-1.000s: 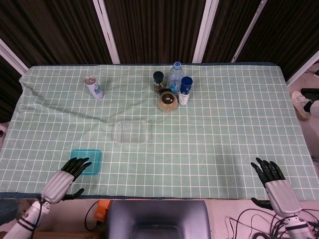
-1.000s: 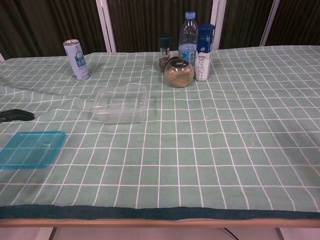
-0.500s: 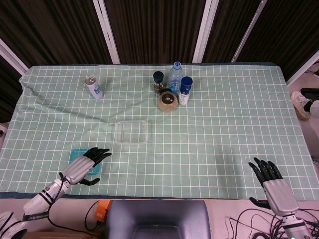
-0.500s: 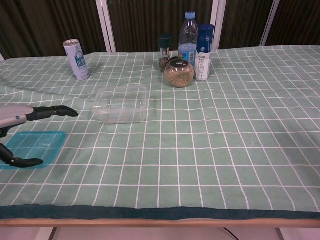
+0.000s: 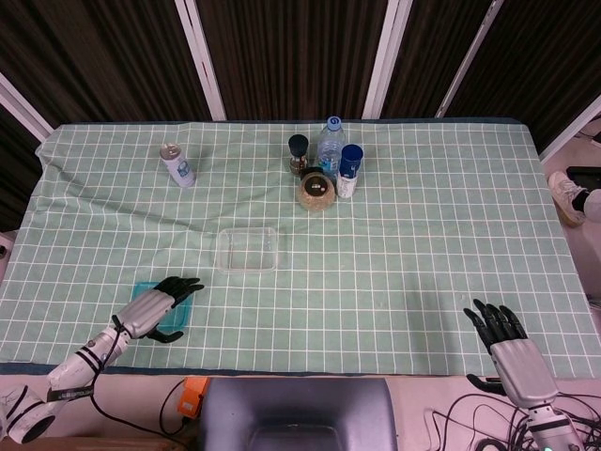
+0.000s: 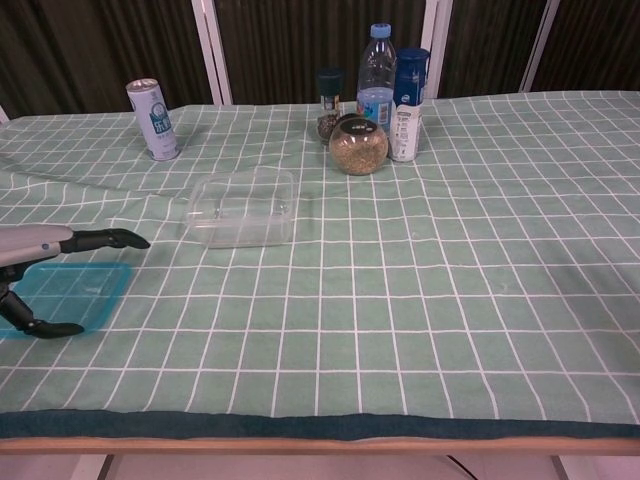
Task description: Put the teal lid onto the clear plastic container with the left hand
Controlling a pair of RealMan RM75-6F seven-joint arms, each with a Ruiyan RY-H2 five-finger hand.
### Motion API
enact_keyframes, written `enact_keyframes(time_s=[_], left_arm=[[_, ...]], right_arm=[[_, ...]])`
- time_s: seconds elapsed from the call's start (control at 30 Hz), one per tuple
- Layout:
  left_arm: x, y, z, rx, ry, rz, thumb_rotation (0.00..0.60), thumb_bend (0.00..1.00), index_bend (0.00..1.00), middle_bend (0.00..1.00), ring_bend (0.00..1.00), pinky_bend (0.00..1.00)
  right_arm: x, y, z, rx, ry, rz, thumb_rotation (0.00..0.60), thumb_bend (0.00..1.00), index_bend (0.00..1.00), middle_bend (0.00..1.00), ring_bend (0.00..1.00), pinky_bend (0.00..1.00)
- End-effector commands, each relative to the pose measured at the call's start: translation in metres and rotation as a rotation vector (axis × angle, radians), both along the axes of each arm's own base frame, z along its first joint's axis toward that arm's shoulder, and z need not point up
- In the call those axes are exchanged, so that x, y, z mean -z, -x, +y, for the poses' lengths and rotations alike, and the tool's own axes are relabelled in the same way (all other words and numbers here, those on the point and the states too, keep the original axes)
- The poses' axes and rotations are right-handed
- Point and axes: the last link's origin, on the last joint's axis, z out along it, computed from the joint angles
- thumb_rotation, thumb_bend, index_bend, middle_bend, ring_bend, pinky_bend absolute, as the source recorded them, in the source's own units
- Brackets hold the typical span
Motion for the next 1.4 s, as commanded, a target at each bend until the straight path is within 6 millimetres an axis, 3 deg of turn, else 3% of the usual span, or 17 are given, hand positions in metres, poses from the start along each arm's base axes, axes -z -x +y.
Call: enact_keyframes(time_s=[0.03, 0.37, 1.23, 1.3, 1.4], left_arm=[[-0.001, 0.004, 0.001, -0.015, 0.004, 0.004, 0.6, 0.25, 0.0, 0.0, 0.0, 0.0], [0.002, 0.021, 0.01, -0.072, 0.013, 0.019, 0.6, 0.25, 0.0, 0.0, 0.0, 0.0], [0.0, 0.035, 0.013, -0.129, 0.055, 0.032, 0.6, 0.25, 0.0, 0.0, 0.0, 0.0], [0.0, 0.037, 0.013, -0.143, 0.062, 0.03, 0.6, 0.25, 0.0, 0.0, 0.0, 0.01], [0.0, 0.039, 0.013, -0.158, 0.069, 0.02, 0.6, 0.25, 0.0, 0.0, 0.0, 0.11]], right_arm=[[0.001, 0.0, 0.0, -0.001, 0.0, 0.0, 0.6, 0.19, 0.0, 0.0, 0.0, 0.0], [0.003, 0.0, 0.001, 0.004, -0.01, 0.003, 0.6, 0.19, 0.0, 0.0, 0.0, 0.0], [0.004, 0.0, 0.0, 0.007, -0.01, 0.01, 0.6, 0.19, 0.0, 0.0, 0.0, 0.0], [0.005, 0.0, 0.0, 0.008, -0.011, 0.011, 0.6, 0.19, 0.0, 0.0, 0.0, 0.0], [0.005, 0.0, 0.0, 0.008, -0.012, 0.012, 0.6, 0.19, 0.0, 0.0, 0.0, 0.0]])
